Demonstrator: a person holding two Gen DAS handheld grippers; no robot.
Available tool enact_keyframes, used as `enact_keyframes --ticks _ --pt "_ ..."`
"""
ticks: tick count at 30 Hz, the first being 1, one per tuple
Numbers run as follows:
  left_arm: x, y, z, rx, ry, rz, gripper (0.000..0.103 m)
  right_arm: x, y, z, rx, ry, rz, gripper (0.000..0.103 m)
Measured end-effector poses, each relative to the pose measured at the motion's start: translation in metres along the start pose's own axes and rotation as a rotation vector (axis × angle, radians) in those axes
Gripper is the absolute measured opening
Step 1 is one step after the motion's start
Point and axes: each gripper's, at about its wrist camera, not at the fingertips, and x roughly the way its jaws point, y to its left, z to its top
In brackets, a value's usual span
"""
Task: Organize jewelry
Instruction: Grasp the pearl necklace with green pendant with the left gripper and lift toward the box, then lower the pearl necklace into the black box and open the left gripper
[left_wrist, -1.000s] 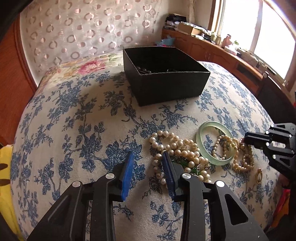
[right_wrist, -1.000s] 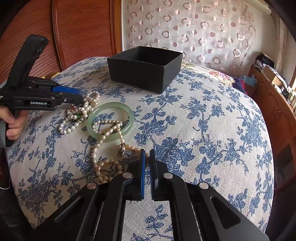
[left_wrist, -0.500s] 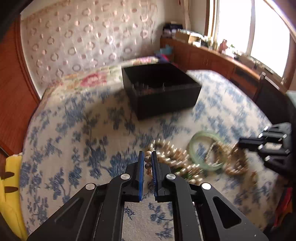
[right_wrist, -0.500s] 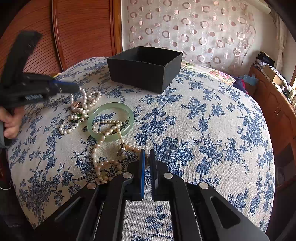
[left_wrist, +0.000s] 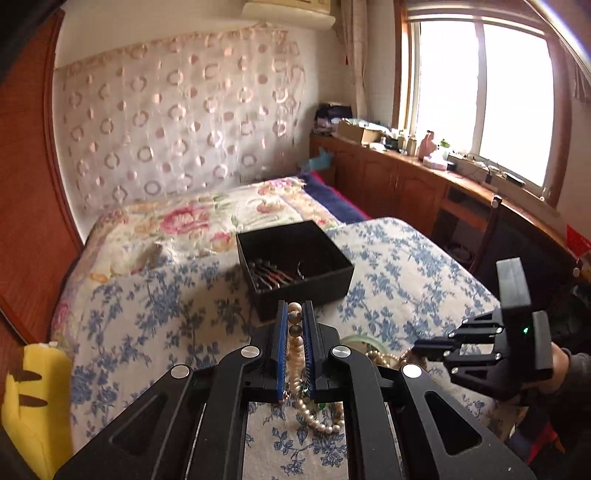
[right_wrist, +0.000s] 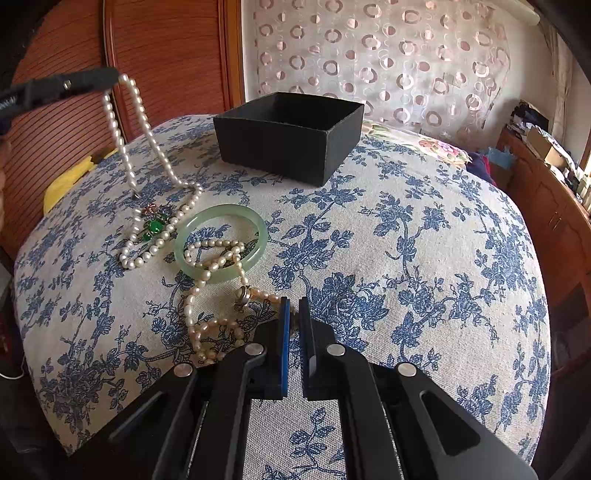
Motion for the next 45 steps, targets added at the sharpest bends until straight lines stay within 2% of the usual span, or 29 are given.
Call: enact_keyframes --ticks 12,27,34,45 --pt "-0.022 0.0 0.023 0.02 -0.069 0.021 0.007 -0.005 0.008 0.005 -0.021 -0.011 -0.008 0.005" --pt "-0.039 0.003 0.064 0.057 -0.138 0.057 0.007 -0.086 0.025 0.083 -0.107 -0.227 -0.027 0.005" --pt "-0.034 0.003 0.08 0.065 -0.147 0.071 0.007 -0.102 0.024 0.118 -0.126 -0.284 -0.038 0.005" --pt "-0.02 0.017 0.088 0.043 -0.14 0.077 0.007 -0.113 0.007 0.165 -0.104 -0.345 -0.027 0.005"
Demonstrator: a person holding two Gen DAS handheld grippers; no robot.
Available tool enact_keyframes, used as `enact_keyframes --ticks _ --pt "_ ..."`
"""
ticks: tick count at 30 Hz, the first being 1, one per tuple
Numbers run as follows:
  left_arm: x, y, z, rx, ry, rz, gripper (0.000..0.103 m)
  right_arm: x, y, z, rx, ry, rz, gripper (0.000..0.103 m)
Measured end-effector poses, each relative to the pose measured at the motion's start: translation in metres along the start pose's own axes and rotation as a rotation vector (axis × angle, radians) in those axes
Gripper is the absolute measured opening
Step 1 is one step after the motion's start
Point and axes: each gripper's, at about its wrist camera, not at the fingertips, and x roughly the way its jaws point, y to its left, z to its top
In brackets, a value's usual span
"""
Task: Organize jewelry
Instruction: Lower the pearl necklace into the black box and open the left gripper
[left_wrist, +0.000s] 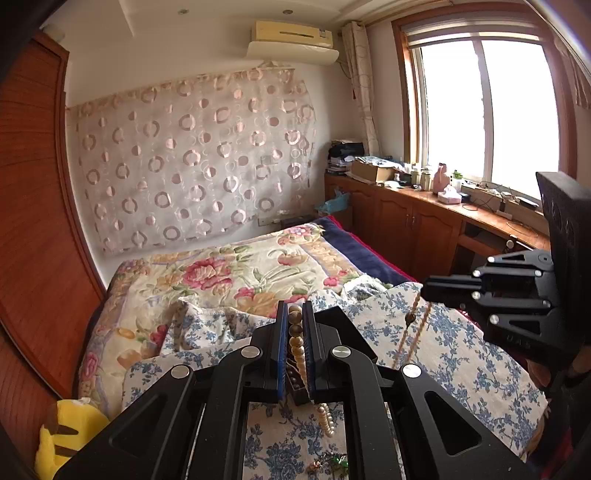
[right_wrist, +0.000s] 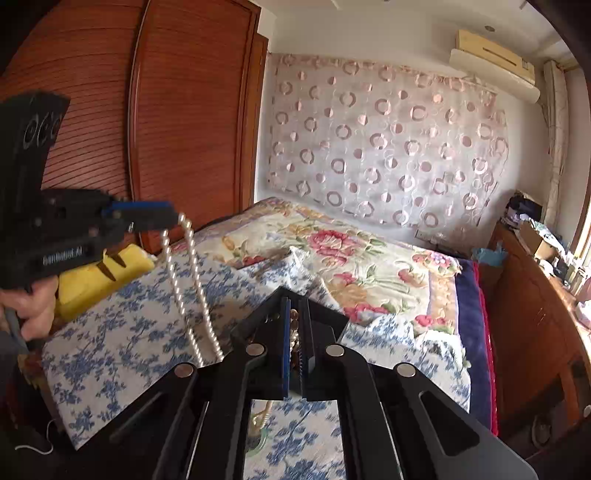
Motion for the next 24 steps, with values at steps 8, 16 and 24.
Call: enact_keyframes --ticks 8,16,24 --pt "0.002 0.001 0.001 0.001 0.0 0.003 0.007 0.012 -0.006 0.019 -0.018 -0.009 -0.025 0.005" --pt "0.016 0.016 0.005 -0.033 0.004 0.011 0.007 0.027 -0.017 0.041 -0.01 -0.024 -0.035 0.005" --pt "0.019 0.021 0.021 -0.024 -0.019 0.03 0.007 0.038 -0.033 0.069 0.018 -0.053 -0.063 0.005"
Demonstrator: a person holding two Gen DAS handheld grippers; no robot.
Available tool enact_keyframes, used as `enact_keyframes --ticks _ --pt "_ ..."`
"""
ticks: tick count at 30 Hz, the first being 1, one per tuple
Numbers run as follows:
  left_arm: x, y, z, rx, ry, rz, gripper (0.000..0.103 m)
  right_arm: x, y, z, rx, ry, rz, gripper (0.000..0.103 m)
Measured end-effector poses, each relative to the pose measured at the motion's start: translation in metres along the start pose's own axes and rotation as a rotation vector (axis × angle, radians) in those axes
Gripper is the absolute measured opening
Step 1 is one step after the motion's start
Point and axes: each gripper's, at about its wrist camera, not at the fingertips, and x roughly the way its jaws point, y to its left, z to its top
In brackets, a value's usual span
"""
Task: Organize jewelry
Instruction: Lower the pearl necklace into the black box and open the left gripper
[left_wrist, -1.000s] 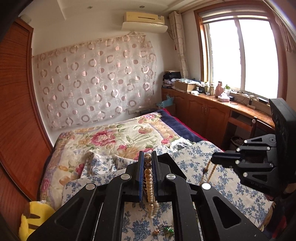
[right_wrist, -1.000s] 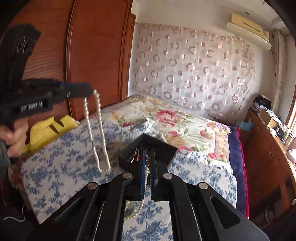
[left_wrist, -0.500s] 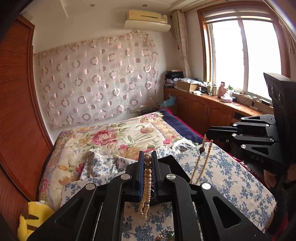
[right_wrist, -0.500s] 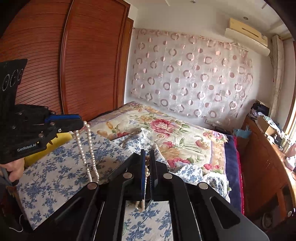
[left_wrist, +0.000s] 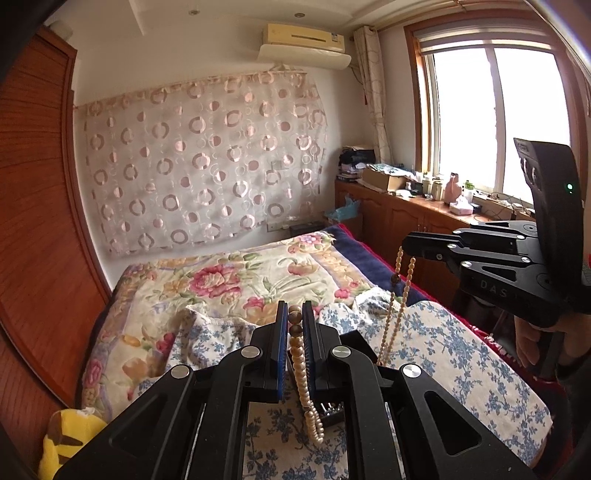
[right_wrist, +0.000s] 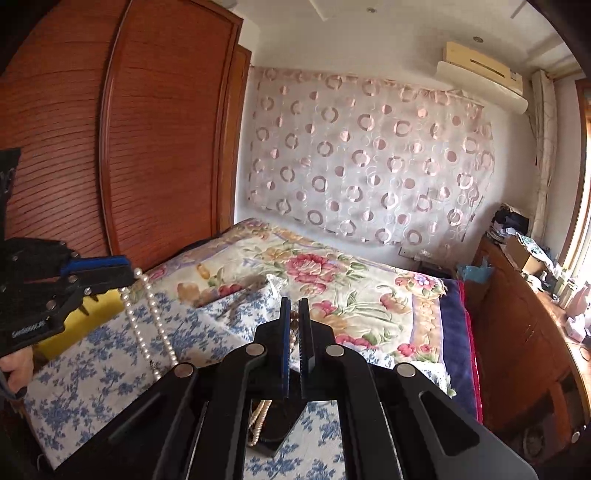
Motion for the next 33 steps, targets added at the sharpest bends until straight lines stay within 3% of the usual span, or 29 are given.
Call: enact_keyframes --ticks 6,20,33 --pt "0.009 -0.002 0.009 -0.006 -0.001 0.0 0.007 0.024 -0.007 0.004 0.021 0.044 0.001 0.005" --pt "0.025 -0.009 0.034 -0.006 -0.027 0.002 0.007 0.077 -0.02 -0.029 0.047 0.137 -0.037 0.005" --pt "0.072 -0.013 0.013 -0.049 0.068 -0.052 0.007 0.096 -0.024 -0.059 0.089 0.215 0.019 0.006"
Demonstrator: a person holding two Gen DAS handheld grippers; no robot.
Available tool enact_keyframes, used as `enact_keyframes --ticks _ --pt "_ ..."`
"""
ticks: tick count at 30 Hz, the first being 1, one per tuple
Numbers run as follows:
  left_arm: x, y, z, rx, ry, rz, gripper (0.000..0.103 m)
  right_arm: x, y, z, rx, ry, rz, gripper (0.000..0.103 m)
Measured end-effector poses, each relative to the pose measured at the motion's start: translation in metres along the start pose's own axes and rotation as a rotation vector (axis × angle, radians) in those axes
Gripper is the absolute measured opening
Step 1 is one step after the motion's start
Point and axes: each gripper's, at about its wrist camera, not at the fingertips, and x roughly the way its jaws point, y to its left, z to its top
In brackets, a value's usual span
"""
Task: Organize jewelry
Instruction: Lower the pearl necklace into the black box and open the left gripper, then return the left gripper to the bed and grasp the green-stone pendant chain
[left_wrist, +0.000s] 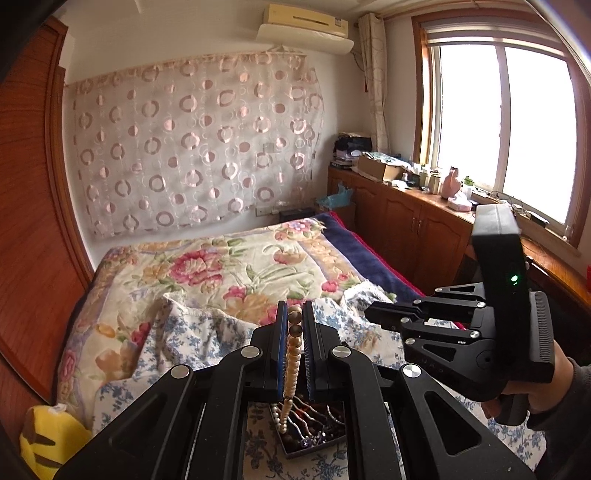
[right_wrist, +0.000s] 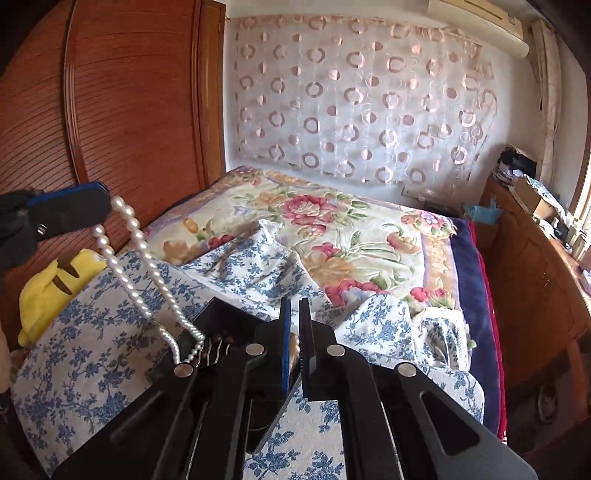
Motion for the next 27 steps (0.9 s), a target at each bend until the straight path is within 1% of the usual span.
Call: enact_keyframes --ticks 2,9,10,11,15,16,20,24,27 --pt "0.003 0.0 -0.007 -0.005 0.009 -0.007 0.007 -0.001 -0.002 -0.003 0.006 0.003 0.012 0.006" --pt "0.008 -0.005 -0.021 0.004 0.042 -0.011 0.007 -0.013 -0.002 -0.014 0.003 -0.007 0.009 0.006" --pt "0.008 -0.004 -0.024 0.001 0.043 -0.012 0.012 -0.015 -0.002 -0.017 0.004 -0.01 0.014 0.006" --pt "0.008 -0.004 -0.026 -0.001 0.046 -0.012 0.02 -0.018 -0.001 -0.022 0.003 -0.011 0.019 0.006" --pt "0.001 -0.001 -0.042 -0.008 0.054 -0.026 0.026 -0.026 0.001 -0.039 0.004 -0.011 0.038 0.006" --pt "0.0 -0.001 -0.048 -0.01 0.06 -0.027 0.029 -0.027 0.002 -0.045 0.006 -0.011 0.043 0.006" --pt "-0.005 0.002 -0.068 -0.003 0.085 -0.014 0.036 -0.034 0.011 -0.07 0.005 0.0 0.078 0.006" --pt "-0.01 0.006 -0.092 -0.003 0.117 -0.003 0.039 -0.036 0.023 -0.096 0.0 0.028 0.115 0.006" --pt "-0.013 0.009 -0.111 0.005 0.144 0.008 0.039 -0.033 0.035 -0.111 -0.021 0.049 0.123 0.006"
